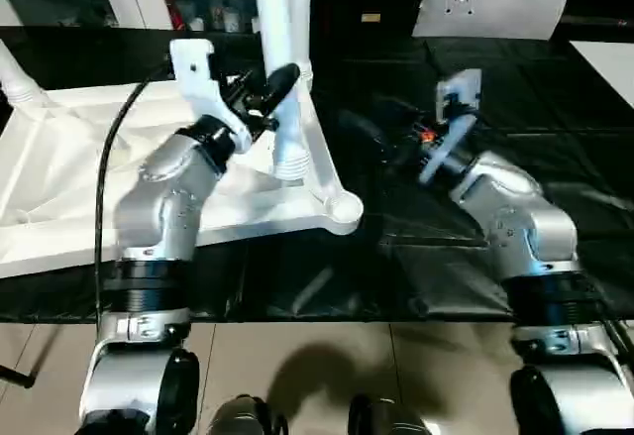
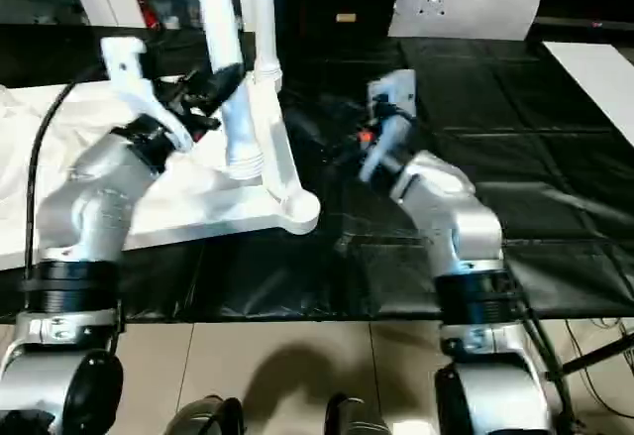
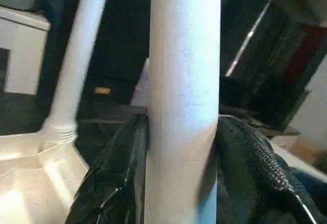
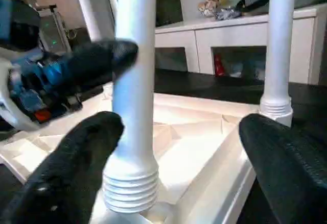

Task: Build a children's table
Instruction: Pick table leg

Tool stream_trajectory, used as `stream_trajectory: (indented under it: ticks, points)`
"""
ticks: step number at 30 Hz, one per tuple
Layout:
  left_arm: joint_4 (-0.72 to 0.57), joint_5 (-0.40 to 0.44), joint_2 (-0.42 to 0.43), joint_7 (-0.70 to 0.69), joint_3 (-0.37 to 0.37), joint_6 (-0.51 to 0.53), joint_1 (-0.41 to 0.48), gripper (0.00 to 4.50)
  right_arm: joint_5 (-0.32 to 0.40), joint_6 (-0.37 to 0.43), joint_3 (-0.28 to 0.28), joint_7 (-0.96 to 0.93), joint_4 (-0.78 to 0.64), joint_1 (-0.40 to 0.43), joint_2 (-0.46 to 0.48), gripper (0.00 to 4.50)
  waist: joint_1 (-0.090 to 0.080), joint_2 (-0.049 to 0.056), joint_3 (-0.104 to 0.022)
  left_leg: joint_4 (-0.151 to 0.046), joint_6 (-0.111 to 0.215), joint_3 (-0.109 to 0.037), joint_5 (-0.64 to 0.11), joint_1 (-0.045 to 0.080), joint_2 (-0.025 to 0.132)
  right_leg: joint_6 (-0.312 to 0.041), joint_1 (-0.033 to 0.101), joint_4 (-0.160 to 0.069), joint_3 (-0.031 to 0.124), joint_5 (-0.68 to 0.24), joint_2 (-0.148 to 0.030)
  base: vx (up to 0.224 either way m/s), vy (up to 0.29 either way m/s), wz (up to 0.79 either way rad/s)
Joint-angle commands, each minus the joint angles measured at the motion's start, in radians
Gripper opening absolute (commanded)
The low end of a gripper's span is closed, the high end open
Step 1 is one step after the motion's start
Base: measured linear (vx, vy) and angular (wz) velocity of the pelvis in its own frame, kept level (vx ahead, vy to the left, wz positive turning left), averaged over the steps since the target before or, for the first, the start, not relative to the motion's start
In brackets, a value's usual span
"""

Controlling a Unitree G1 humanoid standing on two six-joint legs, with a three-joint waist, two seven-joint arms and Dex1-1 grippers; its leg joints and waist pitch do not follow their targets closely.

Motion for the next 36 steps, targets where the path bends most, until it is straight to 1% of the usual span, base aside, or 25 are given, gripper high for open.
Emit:
stream_trajectory:
  ticks: [1, 2, 3, 5, 6, 7, 8, 9, 10, 11, 13, 14, 17, 18, 19, 22, 27, 28, 29, 30, 32, 34, 36]
  points:
    - [-0.008, -0.069, -0.004, -0.043, 0.022, 0.044, -0.018, 1.83, 0.018, 0.035, -0.013, 0.001, 0.004, -0.019, -0.021, 4.50, 0.003, -0.003, -0.121, -0.059, 0.051, -0.023, -0.157, 0.022, 0.044, -0.165, 0.061, -0.061, 0.042, -0.349, -0.079, 0.000, 0.000, 0.00]
    - [-0.008, -0.069, -0.004, -0.043, 0.022, 0.044, -0.018, 1.83, 0.018, 0.035, -0.013, 0.001, 0.004, -0.019, -0.021, 4.50, 0.004, -0.007, -0.122, -0.058, 0.052, -0.022, -0.151, 0.023, 0.042, -0.170, 0.062, -0.060, 0.042, -0.347, -0.079, 0.000, 0.000, 0.00]
    - [-0.016, -0.118, -0.006, -0.088, 0.027, 0.071, -0.018, 1.83, 0.035, 0.062, -0.014, 0.016, 0.002, -0.021, -0.029, 4.50, 0.005, -0.006, -0.122, -0.057, 0.054, -0.021, -0.148, 0.022, 0.040, -0.171, 0.063, -0.061, 0.041, -0.351, -0.079, 0.000, 0.000, 0.00]
    - [-0.021, -0.152, -0.006, -0.122, 0.031, 0.093, -0.019, 1.83, 0.048, 0.086, -0.016, 0.027, 0.000, -0.022, -0.035, 4.50, 0.006, -0.006, -0.122, -0.057, 0.056, -0.020, -0.147, 0.022, 0.041, -0.170, 0.062, -0.062, 0.042, -0.350, -0.078, 0.000, 0.000, 0.00]
    - [-0.021, -0.152, -0.006, -0.122, 0.031, 0.093, -0.019, 1.83, 0.048, 0.086, -0.016, 0.027, 0.000, -0.022, -0.035, 4.50, 0.006, -0.006, -0.122, -0.058, 0.056, -0.022, -0.146, 0.021, 0.042, -0.169, 0.062, -0.060, 0.041, -0.349, -0.078, 0.000, 0.000, 0.00]
    - [-0.027, -0.176, 0.000, -0.153, 0.028, 0.118, -0.018, 1.83, 0.071, 0.126, -0.011, 0.054, -0.009, -0.022, -0.044, 4.50, 0.006, -0.007, -0.122, -0.058, 0.057, -0.021, -0.146, 0.021, 0.042, -0.167, 0.063, -0.061, 0.041, -0.349, -0.078, 0.000, 0.000, 0.00]
    - [-0.031, -0.174, 0.011, -0.183, 0.013, 0.118, -0.016, 1.83, 0.087, 0.150, -0.003, 0.089, -0.022, -0.019, -0.054, 4.50, 0.007, -0.006, -0.122, -0.058, 0.058, -0.022, -0.148, 0.022, 0.042, -0.166, 0.065, -0.062, 0.041, -0.356, -0.079, 0.000, 0.000, 0.00]
    - [-0.035, -0.152, 0.028, -0.226, -0.021, 0.099, -0.013, 1.83, 0.099, 0.175, 0.014, 0.137, -0.035, -0.017, -0.073, 4.50, 0.008, -0.006, -0.123, -0.057, 0.061, -0.022, -0.148, 0.022, 0.041, -0.164, 0.065, -0.063, 0.041, -0.359, -0.078, 0.000, 0.000, 0.00]
    - [-0.037, -0.136, 0.039, -0.256, -0.045, 0.083, -0.012, 1.83, 0.106, 0.190, 0.026, 0.169, -0.043, -0.016, -0.086, 4.50, 0.009, -0.007, -0.122, -0.059, 0.067, -0.024, -0.150, 0.022, 0.043, -0.152, 0.067, -0.064, 0.040, -0.369, -0.078, 0.000, 0.000, 0.00]
    - [-0.038, -0.122, 0.047, -0.284, -0.066, 0.059, -0.015, 1.83, 0.104, 0.194, 0.042, 0.202, -0.048, -0.019, -0.103, 4.50, 0.009, -0.006, -0.120, -0.061, 0.068, -0.025, -0.153, 0.023, 0.046, -0.143, 0.062, -0.067, 0.041, -0.378, -0.078, 0.000, 0.000, 0.00]
    - [-0.041, -0.106, 0.058, -0.339, -0.097, 0.018, -0.023, 1.83, 0.098, 0.201, 0.068, 0.253, -0.047, -0.031, -0.134, 4.50, 0.009, -0.008, -0.119, -0.060, 0.061, -0.024, -0.152, 0.021, 0.046, -0.139, 0.064, -0.066, 0.042, -0.382, -0.080, 0.000, 0.000, 0.00]
    - [-0.043, -0.102, 0.061, -0.353, -0.106, 0.012, -0.025, 1.83, 0.098, 0.205, 0.074, 0.265, -0.044, -0.036, -0.141, 4.50, 0.010, -0.008, -0.118, -0.060, 0.056, -0.023, -0.154, 0.022, 0.047, -0.138, 0.063, -0.066, 0.043, -0.391, -0.082, 0.000, 0.000, 0.00]
    - [-0.046, -0.099, 0.064, -0.364, -0.115, 0.007, -0.027, 1.83, 0.097, 0.208, 0.080, 0.276, -0.041, -0.042, -0.148, 4.50, 0.009, -0.009, -0.118, -0.059, 0.047, -0.023, -0.156, 0.021, 0.046, -0.140, 0.063, -0.066, 0.043, -0.402, -0.082, 0.000, 0.000, 0.00]
    - [-0.067, -0.110, 0.064, -0.396, -0.130, 0.009, -0.025, 1.83, 0.095, 0.229, 0.094, 0.307, -0.031, -0.058, -0.164, 4.50, 0.008, -0.011, -0.117, -0.059, 0.046, -0.023, -0.156, 0.021, 0.046, -0.140, 0.063, -0.067, 0.043, -0.405, -0.082, 0.000, 0.000, 0.00]
    - [-0.076, -0.110, 0.066, -0.412, -0.142, 0.001, -0.023, 1.83, 0.093, 0.238, 0.102, 0.321, -0.025, -0.066, -0.172, 4.50, 0.008, -0.011, -0.118, -0.059, 0.047, -0.024, -0.155, 0.021, 0.045, -0.141, 0.065, -0.065, 0.041, -0.406, -0.080, 0.000, 0.000, 0.00]
    - [-0.085, -0.103, 0.069, -0.430, -0.163, -0.011, -0.016, 1.83, 0.082, 0.241, 0.114, 0.331, -0.007, -0.078, -0.178, 4.50, 0.009, -0.013, -0.116, -0.059, 0.050, -0.023, -0.153, 0.021, 0.047, -0.143, 0.061, -0.065, 0.043, -0.409, -0.081, 0.000, 0.000, 0.00]
    - [-0.092, -0.067, 0.085, -0.463, -0.206, -0.039, 0.003, 1.83, 0.061, 0.230, 0.132, 0.350, 0.031, -0.101, -0.176, 4.50, 0.005, -0.014, -0.116, -0.059, 0.048, -0.024, -0.153, 0.021, 0.047, -0.137, 0.061, -0.065, 0.042, -0.418, -0.081, 0.000, 0.000, 0.00]
    - [-0.095, -0.065, 0.087, -0.467, -0.209, -0.039, 0.005, 1.83, 0.060, 0.229, 0.134, 0.352, 0.035, -0.104, -0.174, 4.50, 0.005, -0.014, -0.115, -0.059, 0.047, -0.023, -0.156, 0.022, 0.047, -0.134, 0.059, -0.066, 0.042, -0.420, -0.080, 0.000, 0.000, 0.00]
    - [-0.098, -0.065, 0.087, -0.470, -0.209, -0.038, 0.006, 1.83, 0.058, 0.229, 0.137, 0.356, 0.039, -0.108, -0.175, 4.50, 0.005, -0.014, -0.115, -0.059, 0.046, -0.023, -0.157, 0.022, 0.047, -0.134, 0.060, -0.066, 0.043, -0.421, -0.080, 0.000, 0.000, 0.00]
    - [-0.100, -0.064, 0.086, -0.472, -0.210, -0.038, 0.007, 1.83, 0.056, 0.230, 0.140, 0.361, 0.044, -0.112, -0.175, 4.50, 0.005, -0.016, -0.115, -0.059, 0.046, -0.022, -0.157, 0.021, 0.047, -0.133, 0.060, -0.067, 0.043, -0.422, -0.081, 0.000, 0.000, 0.00]
    - [-0.104, -0.063, 0.092, -0.480, -0.219, -0.042, 0.007, 1.83, 0.053, 0.229, 0.147, 0.367, 0.056, -0.120, -0.175, 4.50, 0.005, -0.016, -0.115, -0.059, 0.047, -0.023, -0.155, 0.021, 0.047, -0.135, 0.060, -0.066, 0.043, -0.424, -0.082, 0.000, 0.000, 0.00]
    - [-0.105, -0.061, 0.097, -0.485, -0.227, -0.048, 0.006, 1.83, 0.050, 0.227, 0.148, 0.372, 0.065, -0.126, -0.173, 4.14, 0.005, -0.017, -0.114, -0.059, 0.046, -0.023, -0.158, 0.021, 0.047, -0.133, 0.059, -0.066, 0.043, -0.432, -0.081, 0.000, 0.000, 0.00]
    - [-0.105, -0.059, 0.098, -0.486, -0.231, -0.052, 0.006, 1.83, 0.054, 0.228, 0.149, 0.381, 0.070, -0.130, -0.172, 4.14, 0.005, -0.017, -0.114, -0.059, 0.046, -0.022, -0.155, 0.021, 0.047, -0.134, 0.060, -0.066, 0.043, -0.427, -0.081, 0.000, 0.000, 0.00]
